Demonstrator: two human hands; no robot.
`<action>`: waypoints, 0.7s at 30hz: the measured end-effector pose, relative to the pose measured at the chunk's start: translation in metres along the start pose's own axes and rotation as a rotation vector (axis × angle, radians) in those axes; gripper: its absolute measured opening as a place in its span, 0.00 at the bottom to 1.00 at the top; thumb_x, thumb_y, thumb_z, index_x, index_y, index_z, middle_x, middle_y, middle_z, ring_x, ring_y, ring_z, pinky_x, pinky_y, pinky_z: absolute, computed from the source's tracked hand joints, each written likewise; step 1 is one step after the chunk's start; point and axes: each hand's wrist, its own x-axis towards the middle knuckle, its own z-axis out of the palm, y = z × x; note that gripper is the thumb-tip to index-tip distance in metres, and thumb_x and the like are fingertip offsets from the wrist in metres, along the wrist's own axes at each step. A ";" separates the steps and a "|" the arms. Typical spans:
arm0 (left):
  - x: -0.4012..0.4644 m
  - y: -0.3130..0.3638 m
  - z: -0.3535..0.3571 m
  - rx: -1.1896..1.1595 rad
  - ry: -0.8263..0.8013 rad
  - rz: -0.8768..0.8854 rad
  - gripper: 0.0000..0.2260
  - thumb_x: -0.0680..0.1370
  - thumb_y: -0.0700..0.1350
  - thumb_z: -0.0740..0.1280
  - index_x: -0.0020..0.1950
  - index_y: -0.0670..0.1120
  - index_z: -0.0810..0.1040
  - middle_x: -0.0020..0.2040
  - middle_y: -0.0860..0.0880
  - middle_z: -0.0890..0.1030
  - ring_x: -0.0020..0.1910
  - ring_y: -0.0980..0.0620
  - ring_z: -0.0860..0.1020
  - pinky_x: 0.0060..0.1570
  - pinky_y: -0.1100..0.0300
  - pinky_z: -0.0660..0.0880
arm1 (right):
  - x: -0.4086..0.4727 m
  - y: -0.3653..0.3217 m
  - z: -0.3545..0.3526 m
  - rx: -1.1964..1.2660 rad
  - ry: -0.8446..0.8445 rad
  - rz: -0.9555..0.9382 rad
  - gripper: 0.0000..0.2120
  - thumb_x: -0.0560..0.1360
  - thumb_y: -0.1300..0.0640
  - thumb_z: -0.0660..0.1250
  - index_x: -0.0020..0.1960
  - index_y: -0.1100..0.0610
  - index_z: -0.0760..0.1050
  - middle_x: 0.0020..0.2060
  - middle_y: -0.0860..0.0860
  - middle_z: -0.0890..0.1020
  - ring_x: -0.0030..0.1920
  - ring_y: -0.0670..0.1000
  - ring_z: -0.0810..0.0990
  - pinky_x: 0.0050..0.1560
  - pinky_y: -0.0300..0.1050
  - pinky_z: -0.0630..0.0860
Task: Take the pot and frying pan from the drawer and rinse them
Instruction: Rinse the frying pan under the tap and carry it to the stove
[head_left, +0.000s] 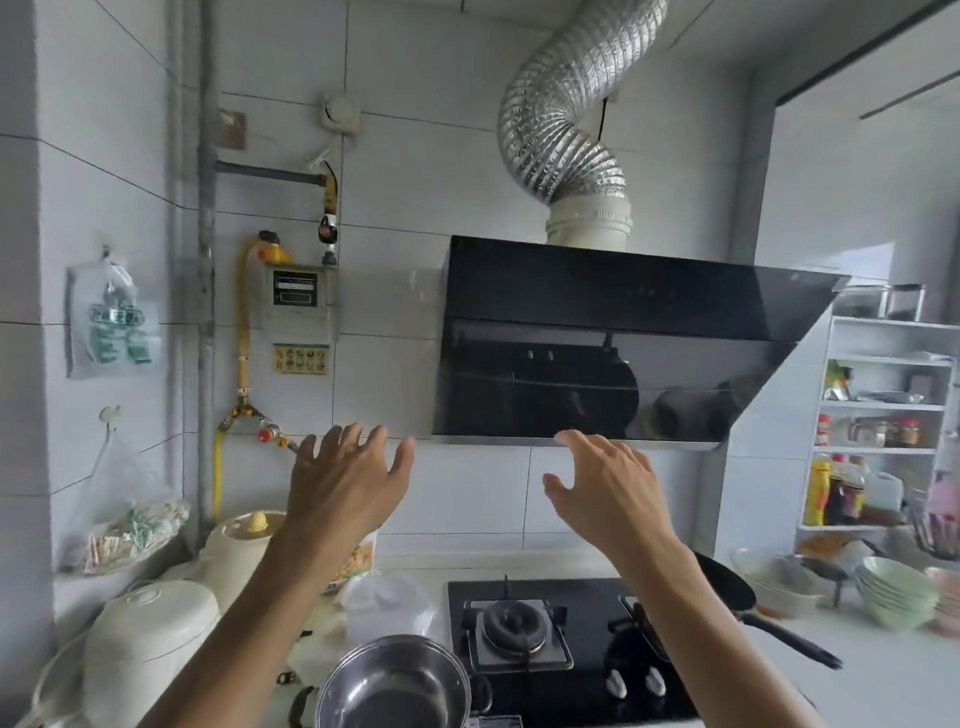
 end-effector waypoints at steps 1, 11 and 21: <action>-0.002 0.001 0.000 -0.015 -0.003 0.000 0.26 0.80 0.60 0.46 0.72 0.50 0.65 0.72 0.48 0.68 0.72 0.48 0.64 0.73 0.48 0.56 | -0.003 -0.001 -0.001 -0.010 0.007 0.012 0.22 0.76 0.47 0.62 0.68 0.51 0.67 0.62 0.49 0.78 0.63 0.52 0.74 0.66 0.47 0.66; 0.001 0.044 0.026 -0.142 -0.066 0.180 0.33 0.76 0.65 0.39 0.70 0.50 0.68 0.69 0.46 0.73 0.68 0.45 0.70 0.69 0.46 0.64 | -0.041 0.033 -0.024 -0.167 0.091 0.167 0.22 0.76 0.46 0.63 0.68 0.50 0.68 0.65 0.48 0.76 0.64 0.50 0.74 0.69 0.48 0.62; -0.029 0.231 0.059 -0.333 -0.179 0.484 0.34 0.76 0.67 0.39 0.72 0.50 0.66 0.71 0.46 0.70 0.70 0.46 0.67 0.72 0.48 0.60 | -0.120 0.172 -0.102 -0.381 0.119 0.479 0.18 0.75 0.46 0.62 0.64 0.46 0.70 0.60 0.46 0.79 0.61 0.50 0.75 0.65 0.48 0.65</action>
